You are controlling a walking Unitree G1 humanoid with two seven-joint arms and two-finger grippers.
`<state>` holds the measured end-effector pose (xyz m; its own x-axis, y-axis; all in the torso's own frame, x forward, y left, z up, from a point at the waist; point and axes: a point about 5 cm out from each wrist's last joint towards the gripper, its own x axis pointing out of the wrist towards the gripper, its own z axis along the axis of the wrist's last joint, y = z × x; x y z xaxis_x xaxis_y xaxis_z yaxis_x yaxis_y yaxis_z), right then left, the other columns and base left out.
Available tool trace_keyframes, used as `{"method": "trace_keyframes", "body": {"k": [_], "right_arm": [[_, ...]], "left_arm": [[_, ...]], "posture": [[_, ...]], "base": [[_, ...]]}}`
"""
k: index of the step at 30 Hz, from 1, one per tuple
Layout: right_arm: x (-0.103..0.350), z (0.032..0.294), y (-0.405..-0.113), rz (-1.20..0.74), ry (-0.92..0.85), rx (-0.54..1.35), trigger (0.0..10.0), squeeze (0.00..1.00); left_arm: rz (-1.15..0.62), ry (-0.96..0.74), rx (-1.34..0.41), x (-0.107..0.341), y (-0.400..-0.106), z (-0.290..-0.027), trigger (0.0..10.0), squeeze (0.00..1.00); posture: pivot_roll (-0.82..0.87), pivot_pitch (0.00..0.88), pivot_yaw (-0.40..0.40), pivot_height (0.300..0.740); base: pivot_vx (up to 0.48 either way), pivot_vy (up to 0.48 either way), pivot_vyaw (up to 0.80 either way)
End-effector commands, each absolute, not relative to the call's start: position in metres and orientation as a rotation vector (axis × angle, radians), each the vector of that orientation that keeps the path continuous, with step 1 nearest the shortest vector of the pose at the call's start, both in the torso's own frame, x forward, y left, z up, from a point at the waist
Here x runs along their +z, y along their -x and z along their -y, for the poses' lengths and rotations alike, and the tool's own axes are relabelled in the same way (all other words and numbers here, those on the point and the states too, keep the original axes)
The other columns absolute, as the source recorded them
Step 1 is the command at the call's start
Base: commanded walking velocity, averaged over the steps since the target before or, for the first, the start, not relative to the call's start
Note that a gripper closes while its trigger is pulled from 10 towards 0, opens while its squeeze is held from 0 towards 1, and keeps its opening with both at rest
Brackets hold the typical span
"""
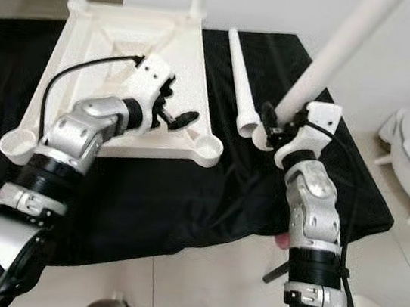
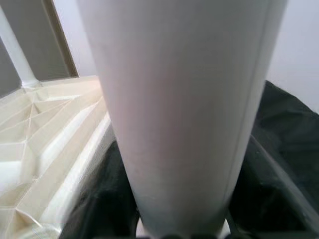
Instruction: Building children table
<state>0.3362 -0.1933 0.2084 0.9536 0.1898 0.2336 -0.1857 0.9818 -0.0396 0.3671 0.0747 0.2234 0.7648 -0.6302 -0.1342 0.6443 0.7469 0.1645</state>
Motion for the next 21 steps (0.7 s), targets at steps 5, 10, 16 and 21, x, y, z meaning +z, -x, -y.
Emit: {"method": "trace_keyframes", "body": {"k": [5,10,16,21], "right_arm": [[0.2111,0.1943,-0.3355,0.253,0.022,0.191,10.0,0.0],[0.2117,0.1946,-0.3352,0.255,0.021,0.19,10.0,0.0],[0.2115,0.1952,-0.3353,0.254,0.021,0.188,10.0,0.0],[0.2118,0.1949,-0.3351,0.257,0.02,0.184,10.0,0.0]], "left_arm": [[-0.067,-0.216,-0.668,0.2226,-0.3682,-0.0742,10.0,0.0],[-0.062,-0.204,-0.63,0.2227,-0.3708,-0.0771,10.0,0.0],[-0.033,-0.21,-0.613,0.2254,-0.372,-0.0791,10.0,0.0],[0.029,-0.23,-0.608,0.2317,-0.3711,-0.0795,10.0,0.0]], "posture": [[0.04,0.069,0.013,0.74],[0.04,0.075,0.013,0.74],[0.04,0.077,0.013,0.74],[0.04,0.082,0.017,0.74]], "base": [[0.0,0.0,0.0],[0.0,0.0,0.0],[0.0,0.0,0.0],[0.0,0.0,0.0]]}}
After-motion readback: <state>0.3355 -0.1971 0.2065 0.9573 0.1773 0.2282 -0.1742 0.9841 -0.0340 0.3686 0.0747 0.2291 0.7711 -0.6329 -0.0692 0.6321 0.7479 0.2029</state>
